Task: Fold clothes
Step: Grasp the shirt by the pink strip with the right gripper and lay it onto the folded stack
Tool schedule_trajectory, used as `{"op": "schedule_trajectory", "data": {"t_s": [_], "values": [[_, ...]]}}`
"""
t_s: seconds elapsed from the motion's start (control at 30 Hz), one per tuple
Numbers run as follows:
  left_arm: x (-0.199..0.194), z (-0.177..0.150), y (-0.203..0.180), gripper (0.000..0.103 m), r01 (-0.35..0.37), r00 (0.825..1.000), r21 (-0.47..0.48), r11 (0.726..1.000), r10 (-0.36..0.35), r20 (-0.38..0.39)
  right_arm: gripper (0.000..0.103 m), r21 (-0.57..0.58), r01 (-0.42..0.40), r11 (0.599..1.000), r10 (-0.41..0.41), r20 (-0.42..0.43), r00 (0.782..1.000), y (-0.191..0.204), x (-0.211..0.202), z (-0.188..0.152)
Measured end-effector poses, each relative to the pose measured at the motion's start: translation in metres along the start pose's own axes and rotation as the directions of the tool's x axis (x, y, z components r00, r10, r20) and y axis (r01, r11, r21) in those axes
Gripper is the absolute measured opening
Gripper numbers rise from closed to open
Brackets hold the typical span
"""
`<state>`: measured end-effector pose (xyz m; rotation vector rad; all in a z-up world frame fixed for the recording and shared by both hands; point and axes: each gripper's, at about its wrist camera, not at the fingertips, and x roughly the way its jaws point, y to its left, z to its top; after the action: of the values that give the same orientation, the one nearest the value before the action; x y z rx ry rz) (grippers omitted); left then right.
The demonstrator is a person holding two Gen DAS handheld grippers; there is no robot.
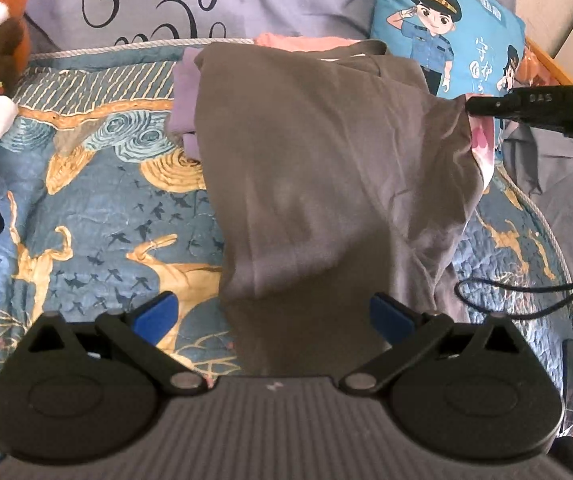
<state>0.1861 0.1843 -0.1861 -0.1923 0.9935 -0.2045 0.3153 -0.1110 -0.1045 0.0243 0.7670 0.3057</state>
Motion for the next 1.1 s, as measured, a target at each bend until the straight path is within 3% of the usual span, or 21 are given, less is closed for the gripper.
{"op": "schedule_trajectory", "data": {"t_s": [0.1, 0.17, 0.3, 0.4, 0.47, 0.57, 0.7, 0.83, 0.9, 0.97, 1.1], "values": [[-0.003, -0.001, -0.001, 0.103, 0.001, 1.0, 0.0, 1.0, -0.001, -0.002, 0.016, 0.055, 0.028, 0.998, -0.029, 0.013, 1.0, -0.013, 0.0, -0.008], [-0.003, -0.001, -0.003, 0.103, 0.003, 1.0, 0.008, 1.0, -0.003, -0.001, 0.041, 0.091, 0.046, 0.995, -0.048, 0.021, 0.999, -0.021, -0.001, -0.014], [-0.004, -0.002, -0.009, 0.103, 0.038, 0.999, 0.031, 0.999, -0.038, -0.002, 0.041, 0.168, 0.065, 0.984, -0.072, 0.034, 0.997, -0.039, -0.002, -0.027], [0.001, -0.004, -0.018, 0.103, 0.054, 0.998, 0.057, 0.997, -0.053, -0.02, 0.045, 0.235, -0.04, 0.971, 0.031, 0.039, 0.999, -0.056, -0.005, -0.059], [0.006, -0.006, -0.025, 0.103, 0.043, 0.999, 0.076, 0.996, -0.041, -0.033, 0.057, 0.269, -0.11, 0.957, 0.102, 0.043, 0.994, -0.064, -0.003, -0.08], [0.017, -0.009, -0.028, 0.103, 0.036, 0.997, 0.074, 0.997, -0.031, -0.073, 0.063, 0.31, -0.19, 0.932, 0.177, 0.069, 0.982, -0.07, 0.003, -0.105], [0.035, -0.014, -0.024, 0.103, -0.037, 0.989, 0.066, 0.997, 0.046, -0.142, 0.075, 0.385, -0.279, 0.88, 0.244, 0.139, 0.96, -0.076, 0.015, -0.119], [0.045, -0.017, -0.02, 0.103, -0.092, 0.98, 0.074, 0.993, 0.103, -0.17, 0.074, 0.436, -0.39, 0.811, 0.336, 0.199, 0.921, -0.078, 0.028, -0.122], [0.045, -0.017, -0.021, 0.103, -0.11, 0.978, 0.088, 0.99, 0.124, -0.166, 0.06, 0.445, -0.443, 0.778, 0.402, 0.189, 0.896, -0.073, 0.033, -0.12], [0.044, -0.018, -0.022, 0.103, -0.137, 0.976, 0.104, 0.985, 0.153, -0.158, 0.025, 0.453, -0.451, 0.769, 0.439, 0.14, 0.888, -0.065, 0.033, -0.118], [0.041, -0.016, -0.017, 0.103, -0.138, 0.976, 0.083, 0.987, 0.15, -0.16, 0.018, 0.409, -0.42, 0.81, 0.419, 0.097, 0.903, -0.053, 0.008, -0.117]]}}
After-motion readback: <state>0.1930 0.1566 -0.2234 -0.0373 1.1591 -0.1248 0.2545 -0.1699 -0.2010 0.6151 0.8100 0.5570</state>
